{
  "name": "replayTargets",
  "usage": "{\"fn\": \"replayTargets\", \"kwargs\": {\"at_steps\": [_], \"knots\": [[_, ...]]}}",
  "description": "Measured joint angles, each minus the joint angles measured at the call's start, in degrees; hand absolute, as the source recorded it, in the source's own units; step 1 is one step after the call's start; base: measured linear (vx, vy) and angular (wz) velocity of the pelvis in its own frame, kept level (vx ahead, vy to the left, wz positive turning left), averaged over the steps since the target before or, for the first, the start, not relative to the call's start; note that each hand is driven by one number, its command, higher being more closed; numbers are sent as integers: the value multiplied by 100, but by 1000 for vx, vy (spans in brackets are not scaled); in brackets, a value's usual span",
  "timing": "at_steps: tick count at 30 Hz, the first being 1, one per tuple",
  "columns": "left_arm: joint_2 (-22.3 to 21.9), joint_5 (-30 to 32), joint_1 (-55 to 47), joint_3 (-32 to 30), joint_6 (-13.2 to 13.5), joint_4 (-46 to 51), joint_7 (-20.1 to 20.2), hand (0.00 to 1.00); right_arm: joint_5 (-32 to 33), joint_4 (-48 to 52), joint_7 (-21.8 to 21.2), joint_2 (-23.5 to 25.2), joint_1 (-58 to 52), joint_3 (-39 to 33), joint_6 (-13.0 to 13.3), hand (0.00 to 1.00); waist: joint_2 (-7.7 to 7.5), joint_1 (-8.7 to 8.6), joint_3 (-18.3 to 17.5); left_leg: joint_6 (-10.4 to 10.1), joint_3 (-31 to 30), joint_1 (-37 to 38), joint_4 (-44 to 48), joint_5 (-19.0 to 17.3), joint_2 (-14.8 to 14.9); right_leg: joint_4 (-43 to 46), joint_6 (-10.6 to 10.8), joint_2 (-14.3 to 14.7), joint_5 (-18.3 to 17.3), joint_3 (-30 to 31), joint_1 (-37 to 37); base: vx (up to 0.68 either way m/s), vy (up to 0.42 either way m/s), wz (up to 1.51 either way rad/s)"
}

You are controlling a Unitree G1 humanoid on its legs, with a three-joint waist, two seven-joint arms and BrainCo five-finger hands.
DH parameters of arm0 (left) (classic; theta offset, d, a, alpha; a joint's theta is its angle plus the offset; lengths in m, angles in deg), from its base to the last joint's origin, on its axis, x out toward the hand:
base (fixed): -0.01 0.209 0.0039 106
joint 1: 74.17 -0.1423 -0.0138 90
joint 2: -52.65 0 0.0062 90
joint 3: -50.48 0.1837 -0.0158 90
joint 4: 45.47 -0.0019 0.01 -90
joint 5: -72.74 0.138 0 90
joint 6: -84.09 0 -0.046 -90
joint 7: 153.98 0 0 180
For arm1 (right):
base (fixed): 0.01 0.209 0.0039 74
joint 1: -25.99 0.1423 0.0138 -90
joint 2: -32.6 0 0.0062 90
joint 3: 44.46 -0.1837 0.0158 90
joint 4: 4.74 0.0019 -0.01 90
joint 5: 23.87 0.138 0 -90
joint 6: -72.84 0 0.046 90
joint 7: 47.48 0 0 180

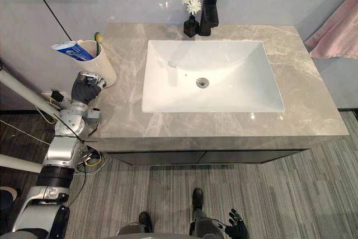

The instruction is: Organize washtable

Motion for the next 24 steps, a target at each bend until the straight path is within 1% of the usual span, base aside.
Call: {"fn": "replayTargets", "kwargs": {"at_steps": [2, 7, 9, 12, 14, 17, 21, 24], "knots": [[152, -58, 193, 17, 0, -194, 24, 100, 4, 67, -1, 19, -1, 15, 1, 0, -15, -2, 9, -10, 0, -22, 37, -7, 30, -2, -8, 23, 6, 0, -8, -14, -13, -2], [314, -401, 531, 139, 68, -336, 26, 100, 56, 88, 3, 16, -1, 54, 8, 0, -55, -1, 31, -24, -2, -142, 122, -19, 68, -3, -51, 47, 38, -1, -98, -3, -3, -1], [407, -585, 644, 339, 152, -374, 30, 100, 62, 88, 5, 10, -2, 119, 17, 0, -101, -8, 68, -26, -8, -159, 149, -21, 83, -3, -58, 58, 44, -2, -101, 0, 0, 0], [449, -687, 841, 552, 240, -472, 32, 100, 117, 89, 7, 13, -3, 148, 34, 0, -158, -11, 111, -28, -23, -214, 193, -24, 93, -3, -61, 60, 53, -15, -123, -18, -2, 3], [488, -772, 1005, 699, 278, -581, 24, 100, 124, 98, 9, 13, -2, 149, 54, 0, -169, -14, 117, -23, -64, -304, 240, -31, 99, 2, -60, 59, 64, -23, -186, 0, 0, 0], [547, -785, 1231, 785, 320, -674, 20, 100, 223, 211, 11, 13, 2, 150, 65, 0, -181, -13, 245, -19, -97, -394, 321, -43, 113, 1, -61, 59, 87, -35, -226, -12, 1, 1], [585, -786, 1509, 1004, 374, -802, 16, 100, 275, 324, 18, 12, 3, 171, 93, 0, -211, -12, 329, -14, -116, -543, 398, -49, 132, 12, -53, 62, 111, -38, -345, -8, 1, 0], [587, -785, 1669, 1015, 402, -926, 10, 100, 282, 326, 23, 13, 3, 173, 137, 0, -225, -20, 346, -13, -115, -599, 437, -49, 138, 15, -48, 64, 120, -34, -392, 0, 0, 0]]}}
